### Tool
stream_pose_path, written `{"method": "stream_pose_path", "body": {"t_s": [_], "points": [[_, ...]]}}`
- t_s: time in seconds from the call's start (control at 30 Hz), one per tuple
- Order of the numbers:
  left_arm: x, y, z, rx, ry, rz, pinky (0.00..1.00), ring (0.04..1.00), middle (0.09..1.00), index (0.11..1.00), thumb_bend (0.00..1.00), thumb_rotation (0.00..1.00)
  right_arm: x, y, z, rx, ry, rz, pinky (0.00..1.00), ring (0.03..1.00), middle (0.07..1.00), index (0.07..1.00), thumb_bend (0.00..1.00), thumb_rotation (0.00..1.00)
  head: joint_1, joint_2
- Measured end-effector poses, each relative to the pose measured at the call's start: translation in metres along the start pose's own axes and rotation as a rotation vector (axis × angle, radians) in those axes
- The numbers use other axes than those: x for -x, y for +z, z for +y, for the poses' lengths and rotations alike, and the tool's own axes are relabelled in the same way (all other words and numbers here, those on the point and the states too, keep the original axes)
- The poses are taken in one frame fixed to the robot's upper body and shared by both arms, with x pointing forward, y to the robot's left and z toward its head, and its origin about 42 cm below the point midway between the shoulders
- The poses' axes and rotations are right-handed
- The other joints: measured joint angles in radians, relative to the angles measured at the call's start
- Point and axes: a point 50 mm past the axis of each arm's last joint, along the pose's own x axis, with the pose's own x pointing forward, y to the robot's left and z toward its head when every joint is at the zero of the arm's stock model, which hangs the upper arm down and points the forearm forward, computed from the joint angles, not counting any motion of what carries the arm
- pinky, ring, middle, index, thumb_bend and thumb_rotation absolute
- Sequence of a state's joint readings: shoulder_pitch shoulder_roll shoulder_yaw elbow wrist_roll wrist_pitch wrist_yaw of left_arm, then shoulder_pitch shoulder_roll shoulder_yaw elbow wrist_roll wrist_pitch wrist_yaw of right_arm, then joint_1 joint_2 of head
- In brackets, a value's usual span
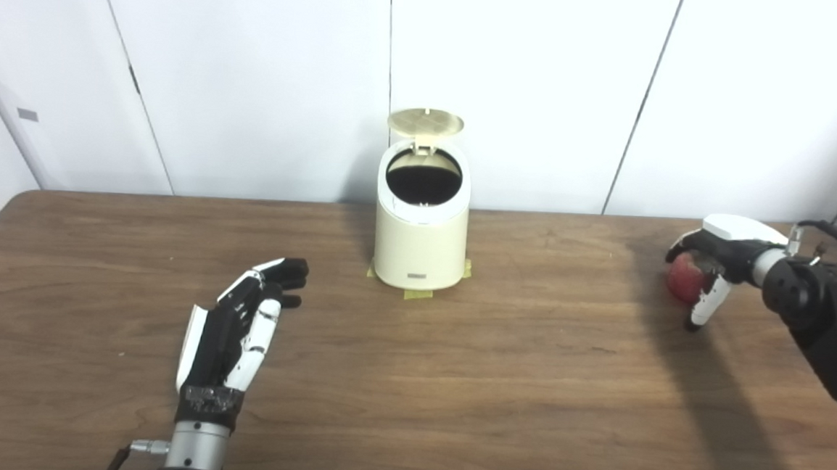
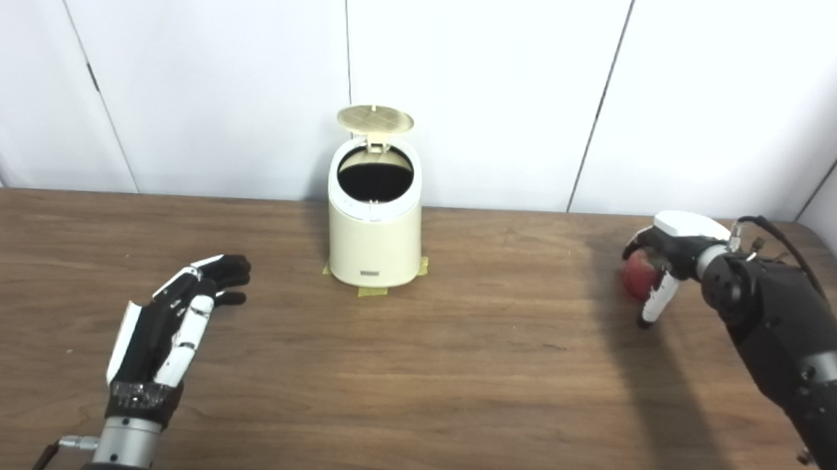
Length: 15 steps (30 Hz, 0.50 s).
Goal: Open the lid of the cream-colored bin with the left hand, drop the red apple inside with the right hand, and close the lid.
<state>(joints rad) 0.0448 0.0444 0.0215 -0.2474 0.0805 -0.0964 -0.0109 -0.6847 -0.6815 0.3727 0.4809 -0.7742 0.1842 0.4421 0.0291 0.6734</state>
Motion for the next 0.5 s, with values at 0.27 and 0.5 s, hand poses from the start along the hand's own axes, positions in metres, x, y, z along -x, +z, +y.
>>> {"method": "stream_pose_path", "body": {"t_s": [0.27,0.5], "points": [[0.001,0.001,-0.001,0.007,0.0,0.002,0.69,0.752,0.753,0.729,0.28,0.72,-0.019,0.003,0.002,0.182,-0.098,0.149,0.32,0.405,0.431,0.507,0.53,0.0,-0.005,0.002],[0.001,0.0,-0.001,0.006,0.001,0.002,0.69,0.758,0.756,0.731,0.27,0.72,-0.014,0.016,-0.007,0.154,-0.166,0.119,0.28,0.375,0.423,0.501,0.53,0.0,-0.009,-0.002]]}}
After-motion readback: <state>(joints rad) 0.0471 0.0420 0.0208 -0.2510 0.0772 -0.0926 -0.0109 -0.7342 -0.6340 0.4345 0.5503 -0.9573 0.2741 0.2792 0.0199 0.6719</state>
